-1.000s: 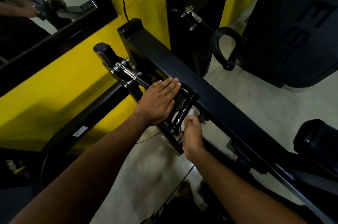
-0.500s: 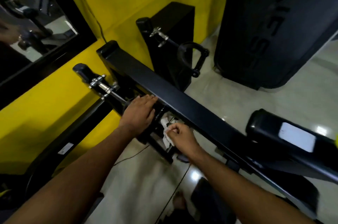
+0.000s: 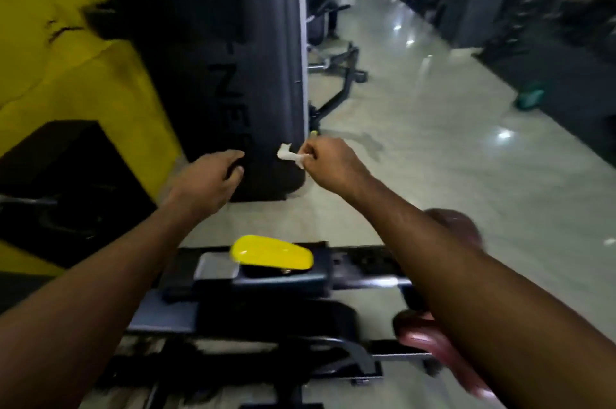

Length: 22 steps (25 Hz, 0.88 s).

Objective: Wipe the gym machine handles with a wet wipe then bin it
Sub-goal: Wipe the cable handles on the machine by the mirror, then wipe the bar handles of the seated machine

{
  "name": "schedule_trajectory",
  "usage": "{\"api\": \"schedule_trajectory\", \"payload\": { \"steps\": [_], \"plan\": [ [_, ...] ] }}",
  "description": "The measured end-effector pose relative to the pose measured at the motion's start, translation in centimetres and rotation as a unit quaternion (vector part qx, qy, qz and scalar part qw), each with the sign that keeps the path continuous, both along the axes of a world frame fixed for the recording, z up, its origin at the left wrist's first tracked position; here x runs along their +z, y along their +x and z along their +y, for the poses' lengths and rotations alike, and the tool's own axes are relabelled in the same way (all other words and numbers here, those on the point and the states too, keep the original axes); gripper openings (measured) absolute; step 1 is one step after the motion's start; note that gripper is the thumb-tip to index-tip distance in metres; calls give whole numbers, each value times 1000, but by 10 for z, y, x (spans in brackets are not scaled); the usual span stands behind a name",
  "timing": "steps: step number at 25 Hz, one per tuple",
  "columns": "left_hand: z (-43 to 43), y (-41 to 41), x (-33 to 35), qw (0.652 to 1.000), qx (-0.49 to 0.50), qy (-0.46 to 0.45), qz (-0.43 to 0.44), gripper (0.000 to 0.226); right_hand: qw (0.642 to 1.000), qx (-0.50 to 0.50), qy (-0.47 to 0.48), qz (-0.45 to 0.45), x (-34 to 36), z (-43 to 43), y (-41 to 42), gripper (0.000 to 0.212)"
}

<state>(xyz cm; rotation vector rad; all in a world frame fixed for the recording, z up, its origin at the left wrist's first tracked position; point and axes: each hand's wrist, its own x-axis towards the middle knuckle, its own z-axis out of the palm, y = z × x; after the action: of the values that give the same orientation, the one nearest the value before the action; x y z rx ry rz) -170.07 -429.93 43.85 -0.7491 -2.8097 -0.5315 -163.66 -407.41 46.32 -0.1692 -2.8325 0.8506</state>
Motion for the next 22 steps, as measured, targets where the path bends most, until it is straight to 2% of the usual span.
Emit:
{"api": "schedule_trajectory", "payload": {
  "steps": [3, 6, 13, 17, 19, 22],
  "plan": [
    [135, 25, 8, 995, -94, -22, -11, 37, 994, -112, 20, 4, -5, 131, 67, 18],
    [258, 62, 10, 980, -193, -44, -26, 44, 973, -233, -5, 8, -4, 239, 140, 16],
    [491, 151, 6, 917, -379, -107, -63, 43, 918, -393, -59, -4, -32, 395, 308, 9],
    [591, 188, -18, 896, -411, -156, -71, 44, 898, -433, -72, -12, -52, 468, 362, 11],
    [641, 193, -34, 898, -401, -166, -74, 45, 893, -442, -87, 0, -61, 514, 373, 10],
    [710, 185, -52, 911, -375, -145, -93, 45, 884, -435, -165, 39, -75, 585, 365, 12]
  ]
}}
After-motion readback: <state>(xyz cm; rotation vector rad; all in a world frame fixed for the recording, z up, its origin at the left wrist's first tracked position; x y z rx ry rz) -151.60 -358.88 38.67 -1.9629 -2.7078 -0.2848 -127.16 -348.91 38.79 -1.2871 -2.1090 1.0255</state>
